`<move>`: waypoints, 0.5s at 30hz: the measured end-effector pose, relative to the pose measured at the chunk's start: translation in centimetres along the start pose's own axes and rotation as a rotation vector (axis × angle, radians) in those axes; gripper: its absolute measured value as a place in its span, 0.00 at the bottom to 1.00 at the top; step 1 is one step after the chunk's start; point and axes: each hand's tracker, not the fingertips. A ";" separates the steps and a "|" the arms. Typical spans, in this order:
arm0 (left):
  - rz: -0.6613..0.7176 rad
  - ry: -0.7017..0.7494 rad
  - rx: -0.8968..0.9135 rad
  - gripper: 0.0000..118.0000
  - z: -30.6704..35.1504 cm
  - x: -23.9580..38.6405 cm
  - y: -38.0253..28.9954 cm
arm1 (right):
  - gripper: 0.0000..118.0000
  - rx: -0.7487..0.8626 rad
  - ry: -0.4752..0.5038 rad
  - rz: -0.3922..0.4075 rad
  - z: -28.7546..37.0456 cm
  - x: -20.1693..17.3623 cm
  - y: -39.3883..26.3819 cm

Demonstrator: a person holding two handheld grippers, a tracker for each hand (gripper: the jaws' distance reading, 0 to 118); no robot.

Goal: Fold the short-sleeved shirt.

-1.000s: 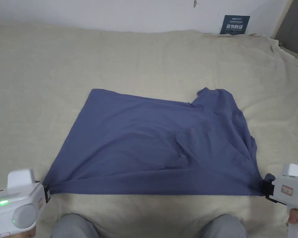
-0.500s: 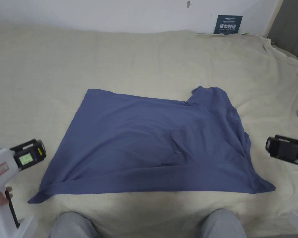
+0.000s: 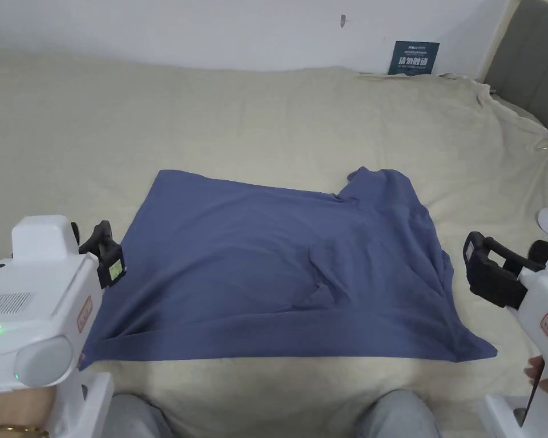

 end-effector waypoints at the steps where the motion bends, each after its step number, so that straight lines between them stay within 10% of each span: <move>1: 0.005 -0.006 0.004 0.09 0.2 0.1 -0.2 | 0.32 0.000 0.004 -0.011 0.0 0.2 -0.3; 3: 0.004 -0.001 0.015 0.00 0.4 0.2 -0.5 | 0.03 -0.001 0.001 -0.019 0.3 0.0 -0.8; 15: 0.013 -0.044 -0.019 0.00 0.9 0.4 -1.5 | 0.00 -0.081 -0.015 -0.026 -0.2 0.5 -1.3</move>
